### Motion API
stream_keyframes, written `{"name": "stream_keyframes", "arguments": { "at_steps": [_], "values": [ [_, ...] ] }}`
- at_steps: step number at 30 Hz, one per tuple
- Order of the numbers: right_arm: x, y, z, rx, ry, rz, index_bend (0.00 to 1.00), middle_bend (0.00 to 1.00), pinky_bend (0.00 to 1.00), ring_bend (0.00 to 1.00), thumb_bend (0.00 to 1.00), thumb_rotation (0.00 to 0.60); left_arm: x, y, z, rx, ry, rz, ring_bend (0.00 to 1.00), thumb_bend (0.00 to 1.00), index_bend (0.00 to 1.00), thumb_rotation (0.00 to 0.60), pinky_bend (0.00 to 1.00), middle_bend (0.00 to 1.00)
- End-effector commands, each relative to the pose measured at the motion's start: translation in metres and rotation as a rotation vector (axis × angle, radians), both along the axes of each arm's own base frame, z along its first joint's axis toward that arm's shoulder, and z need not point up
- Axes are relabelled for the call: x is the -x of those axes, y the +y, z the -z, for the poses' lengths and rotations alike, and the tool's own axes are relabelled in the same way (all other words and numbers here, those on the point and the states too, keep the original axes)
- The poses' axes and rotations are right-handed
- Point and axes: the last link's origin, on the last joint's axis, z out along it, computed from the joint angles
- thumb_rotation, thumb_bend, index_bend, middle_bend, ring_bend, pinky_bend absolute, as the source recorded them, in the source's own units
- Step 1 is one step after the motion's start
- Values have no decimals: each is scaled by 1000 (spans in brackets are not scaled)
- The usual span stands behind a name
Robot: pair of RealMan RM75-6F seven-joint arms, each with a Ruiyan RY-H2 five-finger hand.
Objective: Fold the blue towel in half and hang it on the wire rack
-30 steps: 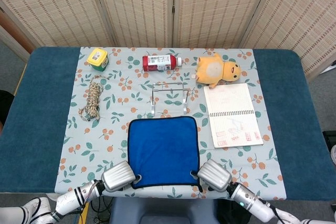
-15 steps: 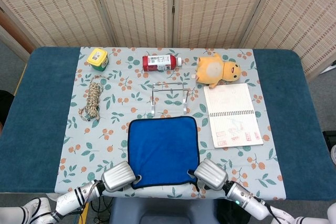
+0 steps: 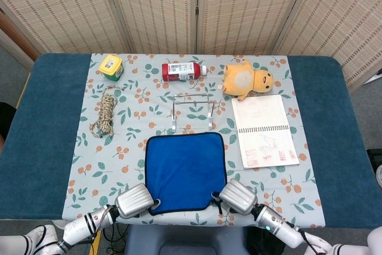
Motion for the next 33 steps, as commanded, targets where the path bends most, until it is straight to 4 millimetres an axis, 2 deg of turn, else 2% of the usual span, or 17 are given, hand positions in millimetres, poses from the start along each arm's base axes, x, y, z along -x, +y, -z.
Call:
{"name": "stream_keyframes", "arguments": {
  "at_steps": [1,7,16,25,33],
  "values": [
    [-1,-1,1,-1,-4,1,501,889,923,829,436,600,0,0,0,-1,0,-1,879,446,582,600,947,935],
    [-2,-3,0,2,-24,16,568,894,923,831,476,600,0,4,-3,-10,-7,-8,879,446,581,600,947,935],
    [-8,-10,-17,37,-104,48,650,902,923,831,484,600,-9,14,-17,-6,-84,-75,879,446,581,600,947,935],
    [-9,-22,-33,95,-143,82,667,904,923,832,484,600,-24,28,-28,-16,-143,-117,879,446,581,600,947,935],
    [-11,-46,-42,166,-180,149,667,904,923,832,484,600,-34,55,-33,-19,-183,-243,879,446,583,600,947,935]
  ]
}}
